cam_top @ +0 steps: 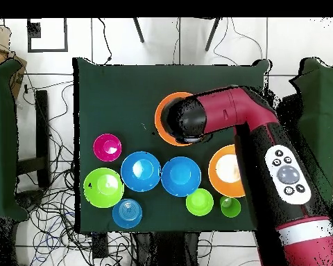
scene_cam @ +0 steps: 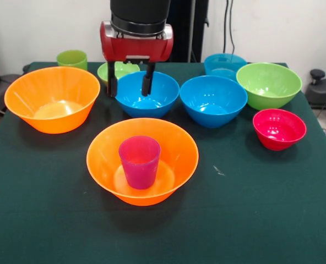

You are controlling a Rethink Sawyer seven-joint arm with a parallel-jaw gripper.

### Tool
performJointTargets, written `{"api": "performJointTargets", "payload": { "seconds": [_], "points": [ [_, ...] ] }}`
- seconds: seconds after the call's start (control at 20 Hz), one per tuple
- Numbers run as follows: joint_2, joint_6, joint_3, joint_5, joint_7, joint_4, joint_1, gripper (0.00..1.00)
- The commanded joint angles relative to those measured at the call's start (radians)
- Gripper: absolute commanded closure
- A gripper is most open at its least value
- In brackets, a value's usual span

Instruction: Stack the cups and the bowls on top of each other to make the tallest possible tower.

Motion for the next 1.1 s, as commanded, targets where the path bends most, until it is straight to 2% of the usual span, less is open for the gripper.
{"api": "performJointTargets", "payload": {
  "seconds": [0.05, 0.15, 0.3, 0.45, 0.75, 1.1],
  "points": [
    [0.099, 0.200, 0.051, -0.028, -0.510, 0.051, -0.005, 0.00],
    [0.109, 0.191, 0.063, -0.031, -0.535, 0.055, -0.015, 0.00],
    [0.126, 0.110, 0.103, -0.015, -0.554, 0.091, -0.057, 0.00],
    [0.125, 0.111, 0.129, -0.017, -0.635, 0.120, -0.091, 0.00],
    [0.123, 0.076, 0.167, -0.042, -0.726, 0.151, -0.132, 0.00],
    [0.161, 0.004, 0.168, -0.086, -0.728, 0.136, -0.146, 0.00]
  ]
}}
